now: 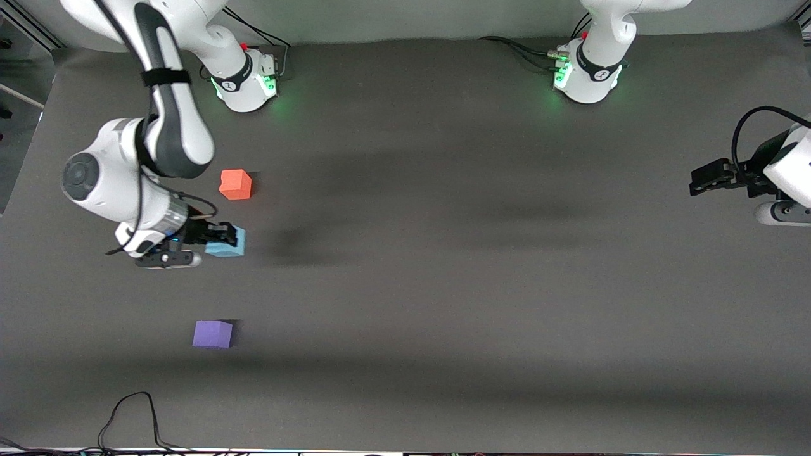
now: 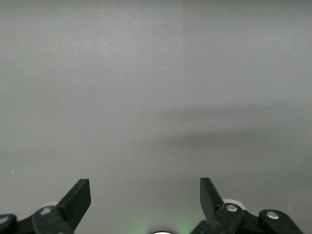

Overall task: Place blue block between orange and purple blocks
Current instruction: 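Carry the blue block with the right gripper between orange and purple blocks, then open the right gripper to set the blue block down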

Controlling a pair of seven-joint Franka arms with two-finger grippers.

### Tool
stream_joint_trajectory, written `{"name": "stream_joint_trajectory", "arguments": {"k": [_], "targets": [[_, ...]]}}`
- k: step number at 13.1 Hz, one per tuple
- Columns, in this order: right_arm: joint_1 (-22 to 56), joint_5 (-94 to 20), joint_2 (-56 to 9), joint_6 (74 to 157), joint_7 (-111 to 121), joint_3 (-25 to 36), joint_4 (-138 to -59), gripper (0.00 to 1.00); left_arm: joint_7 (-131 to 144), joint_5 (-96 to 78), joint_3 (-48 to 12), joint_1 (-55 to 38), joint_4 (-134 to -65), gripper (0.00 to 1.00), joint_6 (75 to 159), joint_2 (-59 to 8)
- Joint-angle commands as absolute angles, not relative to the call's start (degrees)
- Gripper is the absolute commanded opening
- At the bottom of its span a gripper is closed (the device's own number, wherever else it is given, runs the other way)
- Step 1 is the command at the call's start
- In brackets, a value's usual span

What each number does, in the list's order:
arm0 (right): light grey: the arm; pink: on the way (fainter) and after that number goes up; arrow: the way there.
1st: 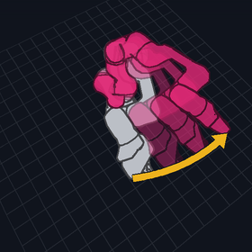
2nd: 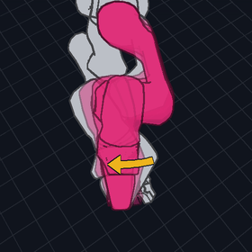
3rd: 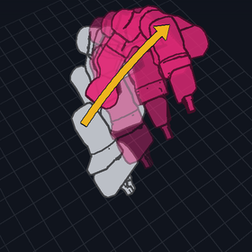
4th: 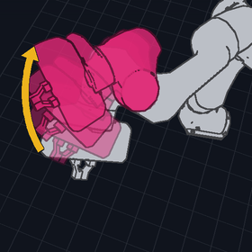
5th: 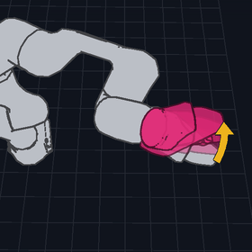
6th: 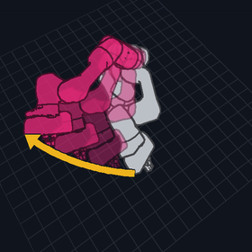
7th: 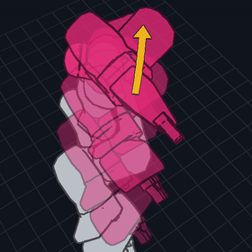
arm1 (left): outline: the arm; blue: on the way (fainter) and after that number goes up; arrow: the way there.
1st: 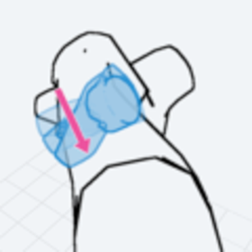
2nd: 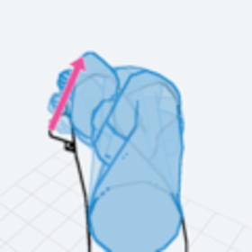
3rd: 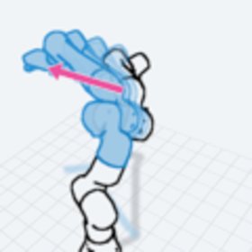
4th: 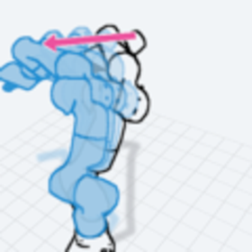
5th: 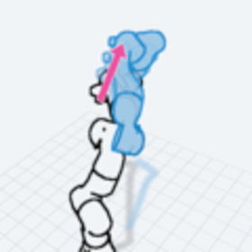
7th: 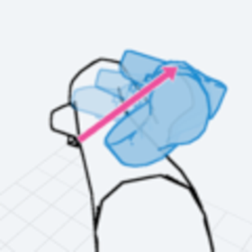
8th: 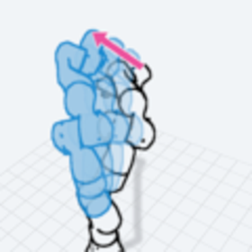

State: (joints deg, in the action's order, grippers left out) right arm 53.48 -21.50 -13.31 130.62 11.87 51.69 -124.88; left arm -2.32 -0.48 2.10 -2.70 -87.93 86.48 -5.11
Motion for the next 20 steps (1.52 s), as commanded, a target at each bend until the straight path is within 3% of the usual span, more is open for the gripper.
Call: {"name": "stream_joint_trajectory", "arguments": {"k": [1,5,8,9,10,11,15,18,20], "targets": [[52.3,-26.6,-21.06,137.44,20.01,51.59,-126.65,0.29,-1.85,0.09,2.46,-3.43,-88.24,1.0,87.1,-4.66],[52.29,-49.87,-33.29,139.48,37.58,51.24,-125.6,0.3,-1.85,0.09,2.46,-3.43,-88.33,1.0,87.19,-4.75],[52.38,-51.86,-35.16,139.57,39.64,51.07,-124.89,0.32,-1.85,0.09,2.46,-3.43,-88.33,1.0,87.19,-4.75],[52.38,-51.86,-35.16,139.48,39.64,51.06,-124.89,0.4,-1.85,0.09,2.46,-3.43,-88.33,1.0,87.19,-4.75],[52.38,-51.86,-35.16,139.31,39.38,51.06,-124.46,0.78,-1.85,0.09,2.46,-3.43,-88.33,1.0,87.19,-4.75],[52.38,-51.86,-34.81,139.31,39.29,51.06,-124.37,1.0,-1.85,0.09,2.46,-3.43,-88.33,1.0,87.19,-4.75],[52.91,-49.94,-30.5,135.64,38.5,54.65,-123.15,1.0,-1.85,0.09,2.46,-3.43,-88.33,1.0,87.28,-4.75],[54.3,-41.34,-30.41,118.37,30.62,62.99,-111.93,1.0,-1.85,0.09,2.37,-3.43,-88.33,1.0,87.28,-4.83],[60.43,-38.94,-29.18,108.93,25.07,72.29,-105.23,1.0,-1.85,0.09,2.37,-3.43,-88.33,1.0,87.28,-4.83]]}}
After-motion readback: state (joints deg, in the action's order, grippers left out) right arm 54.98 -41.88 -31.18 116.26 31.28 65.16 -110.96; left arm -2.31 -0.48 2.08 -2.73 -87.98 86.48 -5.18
